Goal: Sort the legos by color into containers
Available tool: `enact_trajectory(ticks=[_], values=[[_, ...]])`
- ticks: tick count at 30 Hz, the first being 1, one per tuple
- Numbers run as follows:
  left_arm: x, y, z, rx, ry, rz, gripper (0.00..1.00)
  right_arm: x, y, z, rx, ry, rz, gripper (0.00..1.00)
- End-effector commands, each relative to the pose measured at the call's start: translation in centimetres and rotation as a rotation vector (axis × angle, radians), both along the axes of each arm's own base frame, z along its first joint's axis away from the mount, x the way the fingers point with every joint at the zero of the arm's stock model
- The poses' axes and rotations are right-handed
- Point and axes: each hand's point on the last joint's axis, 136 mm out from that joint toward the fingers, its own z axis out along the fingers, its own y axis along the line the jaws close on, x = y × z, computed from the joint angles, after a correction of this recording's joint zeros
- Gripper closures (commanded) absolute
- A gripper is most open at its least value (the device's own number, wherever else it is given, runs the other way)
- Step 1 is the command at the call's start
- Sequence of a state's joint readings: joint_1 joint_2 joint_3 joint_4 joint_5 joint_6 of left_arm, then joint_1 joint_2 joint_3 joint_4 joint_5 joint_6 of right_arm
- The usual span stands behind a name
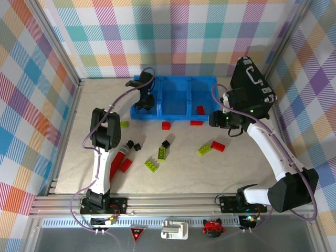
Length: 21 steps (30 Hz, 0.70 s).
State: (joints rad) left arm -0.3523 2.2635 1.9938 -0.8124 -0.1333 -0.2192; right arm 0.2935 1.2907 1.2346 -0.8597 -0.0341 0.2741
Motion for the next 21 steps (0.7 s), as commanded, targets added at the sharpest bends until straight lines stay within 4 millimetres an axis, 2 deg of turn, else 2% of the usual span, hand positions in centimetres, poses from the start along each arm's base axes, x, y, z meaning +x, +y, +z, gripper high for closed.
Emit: enact_trajectory(ticks=[1, 11, 17, 21], values=[[-0.9, -0.3, 4.9, -0.015, -0.070, -0.016, 0.71, -1.0, -0.5, -0.4, -0.005, 0.024, -0.018, 0.45], [-2.7, -0.2, 8.1, -0.034, -0.104, -0.029, 0.69, -1.8, -0.5, -1.3, 0.003, 0.048, -0.016, 0.45], [-5.6, -0.2, 10.0, -0.080, -0.132, -0.038, 0.68, -2.7, -0.5, -3.0, 0.006, 0.095, -0.018, 0.45], [-8.2, 0.3, 10.0, -0.117, -0.127, -0.030, 0.67, -3.4, -0.6, -4.3, 0.001, 0.133, -0.019, 0.45]])
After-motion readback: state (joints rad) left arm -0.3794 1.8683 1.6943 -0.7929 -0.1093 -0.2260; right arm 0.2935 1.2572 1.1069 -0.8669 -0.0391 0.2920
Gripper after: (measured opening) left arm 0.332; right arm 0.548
